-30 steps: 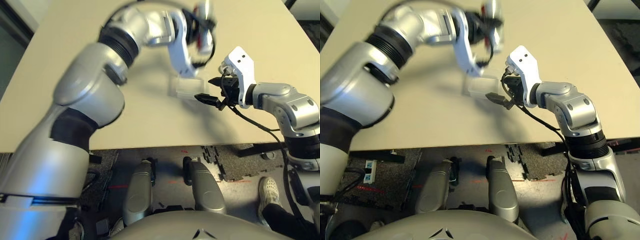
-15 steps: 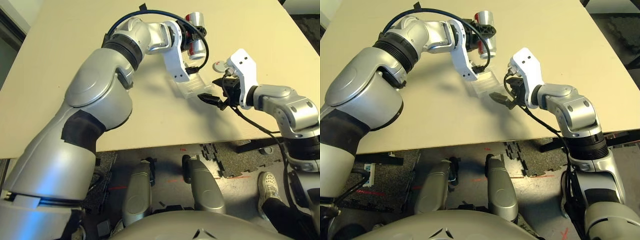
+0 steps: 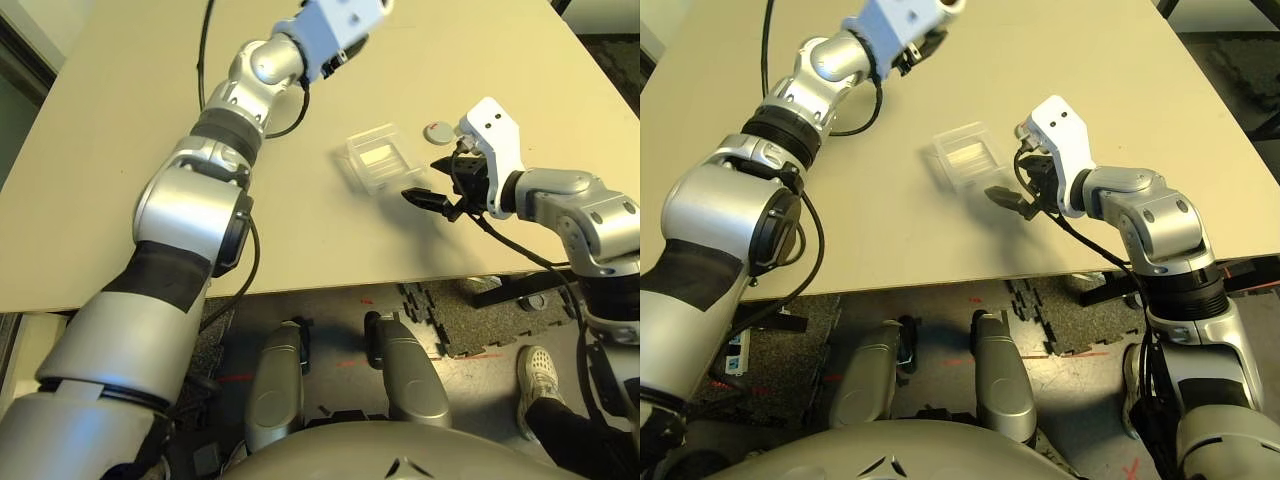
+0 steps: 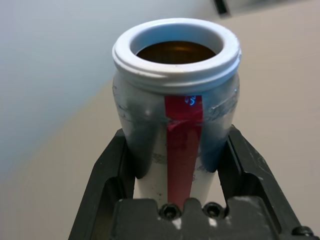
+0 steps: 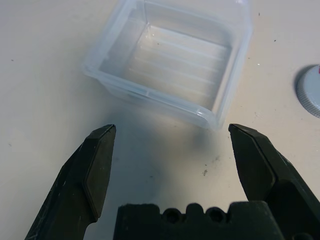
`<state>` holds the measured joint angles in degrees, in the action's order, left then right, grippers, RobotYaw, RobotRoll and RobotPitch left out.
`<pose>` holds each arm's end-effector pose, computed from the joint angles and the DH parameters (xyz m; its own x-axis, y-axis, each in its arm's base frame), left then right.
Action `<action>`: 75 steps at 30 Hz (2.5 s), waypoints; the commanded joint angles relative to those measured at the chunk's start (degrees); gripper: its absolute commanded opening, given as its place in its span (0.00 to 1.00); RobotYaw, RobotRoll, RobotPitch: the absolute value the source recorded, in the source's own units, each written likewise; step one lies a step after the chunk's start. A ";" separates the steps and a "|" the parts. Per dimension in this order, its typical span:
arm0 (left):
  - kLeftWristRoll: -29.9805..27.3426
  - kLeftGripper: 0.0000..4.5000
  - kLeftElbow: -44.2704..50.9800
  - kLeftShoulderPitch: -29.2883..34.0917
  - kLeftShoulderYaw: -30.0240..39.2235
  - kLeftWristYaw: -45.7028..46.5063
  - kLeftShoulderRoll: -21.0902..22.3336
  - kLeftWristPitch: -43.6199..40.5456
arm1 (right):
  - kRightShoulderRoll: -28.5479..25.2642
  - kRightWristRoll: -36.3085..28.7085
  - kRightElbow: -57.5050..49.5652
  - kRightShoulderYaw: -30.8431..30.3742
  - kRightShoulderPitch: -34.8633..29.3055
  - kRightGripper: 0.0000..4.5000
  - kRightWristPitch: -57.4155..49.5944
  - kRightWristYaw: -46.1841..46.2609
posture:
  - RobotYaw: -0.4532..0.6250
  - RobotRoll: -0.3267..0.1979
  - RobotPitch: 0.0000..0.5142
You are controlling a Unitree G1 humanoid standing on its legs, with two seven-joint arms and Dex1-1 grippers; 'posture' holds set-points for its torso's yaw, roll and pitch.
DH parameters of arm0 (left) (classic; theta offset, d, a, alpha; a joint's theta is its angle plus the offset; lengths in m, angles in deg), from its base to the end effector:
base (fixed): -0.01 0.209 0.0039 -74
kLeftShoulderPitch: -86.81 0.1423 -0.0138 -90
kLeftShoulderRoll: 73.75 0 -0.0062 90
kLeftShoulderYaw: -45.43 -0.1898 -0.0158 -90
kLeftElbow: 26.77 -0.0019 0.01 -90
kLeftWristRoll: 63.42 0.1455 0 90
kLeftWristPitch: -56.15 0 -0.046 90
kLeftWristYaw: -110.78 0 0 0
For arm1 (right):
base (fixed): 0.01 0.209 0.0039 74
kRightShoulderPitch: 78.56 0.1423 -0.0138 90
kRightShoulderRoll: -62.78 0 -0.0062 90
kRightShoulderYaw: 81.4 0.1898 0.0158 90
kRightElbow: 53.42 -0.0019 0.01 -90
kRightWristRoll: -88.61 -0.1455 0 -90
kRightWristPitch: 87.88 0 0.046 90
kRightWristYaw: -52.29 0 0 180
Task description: Pour the medicine from the bottle into the box.
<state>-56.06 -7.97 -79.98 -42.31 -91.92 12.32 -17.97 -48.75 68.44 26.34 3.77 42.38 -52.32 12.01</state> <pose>0.3941 0.1245 0.2341 0.8389 -0.5160 0.1731 0.4000 0.8002 0.4469 0.2768 -0.2124 0.1843 0.6622 0.5980 -0.4516 -0.7016 0.7064 -0.0935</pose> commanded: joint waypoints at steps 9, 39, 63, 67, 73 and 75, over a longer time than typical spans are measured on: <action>-8.78 0.55 15.97 23.44 7.01 7.59 0.00 -5.24 | -0.89 -1.76 -0.55 3.43 -0.65 1.00 -1.37 0.35 | 0.43 0.62 0.36; -10.36 0.99 16.63 28.26 5.60 8.72 -0.69 -6.98 | 0.21 -2.20 -1.55 4.00 -0.92 1.00 -1.89 2.53 | 0.42 0.62 0.39; -14.37 0.99 60.58 54.70 8.95 12.84 -0.77 -19.62 | 2.23 -10.05 -2.70 21.06 -6.99 1.00 -4.08 7.42 | 0.49 0.62 0.46; -16.15 0.99 59.62 53.84 12.49 13.81 1.02 -19.52 | 5.68 -3.59 5.89 24.72 -4.62 1.00 6.56 18.03 | 0.49 0.62 0.48; -16.82 0.99 45.53 46.68 16.31 13.41 6.86 -14.37 | 11.02 2.50 16.15 27.65 -2.84 1.00 21.78 28.86 | 0.47 0.62 0.53; -17.01 0.99 39.15 43.60 17.54 13.52 9.06 -12.46 | 10.84 4.27 18.76 27.93 -2.66 1.00 24.78 31.56 | 0.46 0.62 0.53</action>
<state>-72.45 35.74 -35.40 -25.83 -78.43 20.21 -32.03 -37.78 70.93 43.06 30.09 39.94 -30.32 41.38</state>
